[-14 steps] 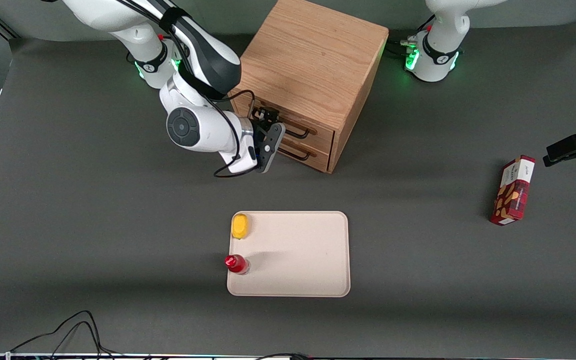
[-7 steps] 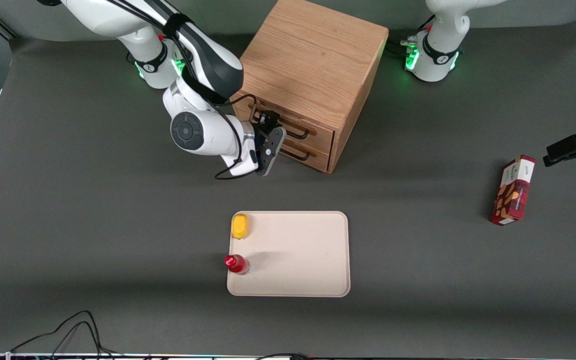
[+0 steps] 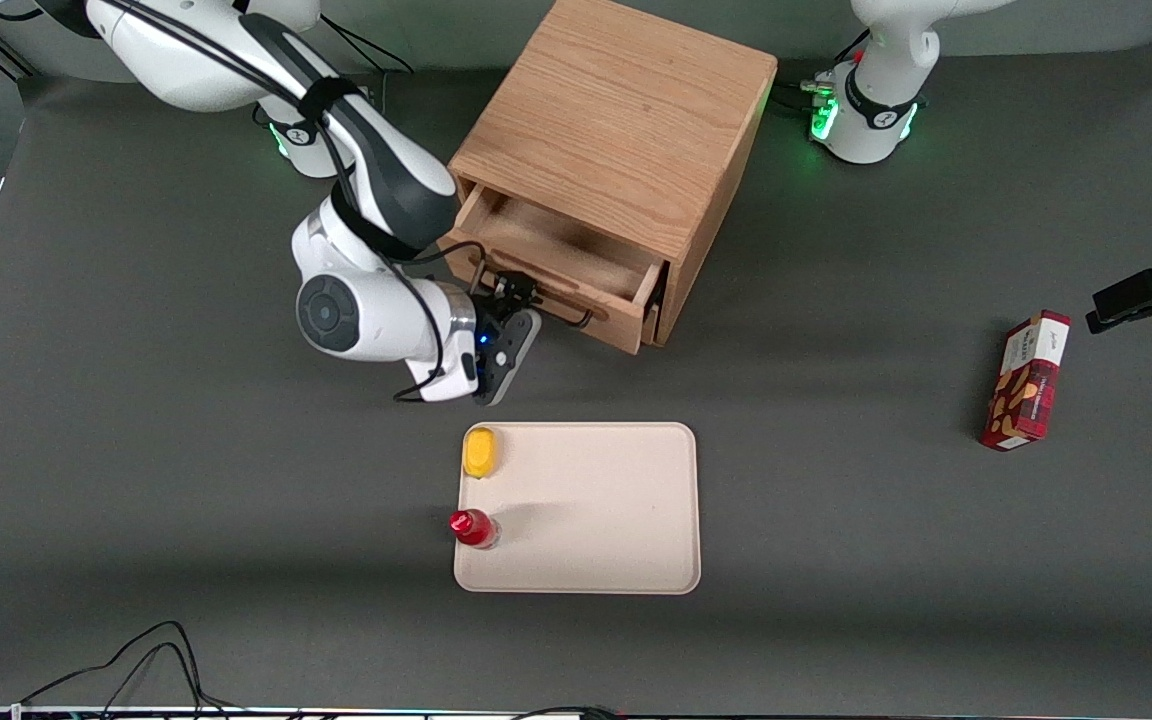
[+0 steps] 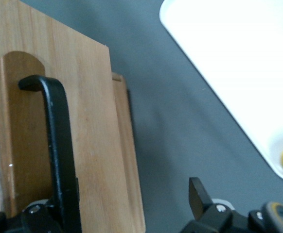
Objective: Open upper drawer
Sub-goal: 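Pull the upper drawer outward from the cabinet with the right gripper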
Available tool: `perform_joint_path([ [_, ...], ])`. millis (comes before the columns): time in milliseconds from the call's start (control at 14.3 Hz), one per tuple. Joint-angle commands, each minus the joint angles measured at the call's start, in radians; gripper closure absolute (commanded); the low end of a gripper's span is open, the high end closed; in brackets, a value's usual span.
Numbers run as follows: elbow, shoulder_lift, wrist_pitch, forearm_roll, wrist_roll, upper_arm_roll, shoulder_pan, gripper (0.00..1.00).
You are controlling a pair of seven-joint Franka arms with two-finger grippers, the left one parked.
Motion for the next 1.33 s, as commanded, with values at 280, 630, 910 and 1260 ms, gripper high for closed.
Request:
perform_joint_path([
  [280, 0.230, 0.128, -0.118, -0.025, 0.018, -0.065, 0.005, 0.00],
  [630, 0.304, 0.187, -0.120, -0.025, 0.018, -0.096, 0.005, 0.00],
  [910, 0.408, 0.247, -0.170, -0.023, 0.017, -0.123, 0.004, 0.00],
  [1260, 0.441, 0.259, -0.186, -0.020, 0.015, -0.143, -0.005, 0.00],
])
